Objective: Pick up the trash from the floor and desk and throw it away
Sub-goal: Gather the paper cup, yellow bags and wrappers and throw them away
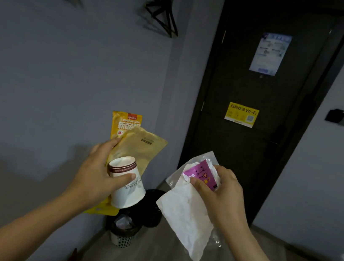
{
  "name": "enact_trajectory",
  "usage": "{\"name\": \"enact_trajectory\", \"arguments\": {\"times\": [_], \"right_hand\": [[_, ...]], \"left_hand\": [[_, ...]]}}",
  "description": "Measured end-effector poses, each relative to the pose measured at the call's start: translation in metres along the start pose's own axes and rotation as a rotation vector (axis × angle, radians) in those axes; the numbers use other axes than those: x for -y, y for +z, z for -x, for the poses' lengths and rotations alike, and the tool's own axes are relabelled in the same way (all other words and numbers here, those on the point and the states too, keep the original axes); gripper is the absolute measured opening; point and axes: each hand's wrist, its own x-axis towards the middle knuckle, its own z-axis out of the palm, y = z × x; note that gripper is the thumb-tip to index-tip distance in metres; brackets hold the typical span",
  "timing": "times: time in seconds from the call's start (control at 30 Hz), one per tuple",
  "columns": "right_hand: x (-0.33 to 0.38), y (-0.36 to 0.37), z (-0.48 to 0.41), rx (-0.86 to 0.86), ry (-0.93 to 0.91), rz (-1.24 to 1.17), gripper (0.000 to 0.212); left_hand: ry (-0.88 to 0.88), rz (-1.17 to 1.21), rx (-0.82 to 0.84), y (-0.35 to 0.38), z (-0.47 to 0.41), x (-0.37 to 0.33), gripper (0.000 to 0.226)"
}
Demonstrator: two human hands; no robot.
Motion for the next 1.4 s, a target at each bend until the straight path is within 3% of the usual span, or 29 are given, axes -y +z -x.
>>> {"name": "enact_trajectory", "arguments": {"times": [0.5,0.67,0.8,0.9,1.07,1.4], "right_hand": [[-0.082,0.160,-0.225,0.118,0.108,0.024,0.043],[-0.118,0.199,-0.280,0.175,0.151,0.010,0.026],[-0.157,0.233,-0.328,0.213,0.188,-0.019,0.034],[-0.191,0.257,-0.367,0.264,0.202,-0.027,0.039],[-0.257,0.297,-0.426,0.402,0.258,-0.099,0.026],[-0.382,0.399,-0.464,0.628,0.358,-0.015,0.030]], "left_hand": [[-0.043,-0.028,0.086,0.112,-0.229,0.148,0.085],[-0.087,-0.020,0.102,0.155,-0.279,0.192,0.085],[-0.117,-0.038,0.103,0.195,-0.316,0.222,0.085],[-0.193,-0.035,0.132,0.227,-0.343,0.246,0.086],[-0.361,-0.044,0.144,0.277,-0.378,0.282,0.091],[-0.714,-0.194,0.271,0.354,-0.368,0.382,0.075]]}}
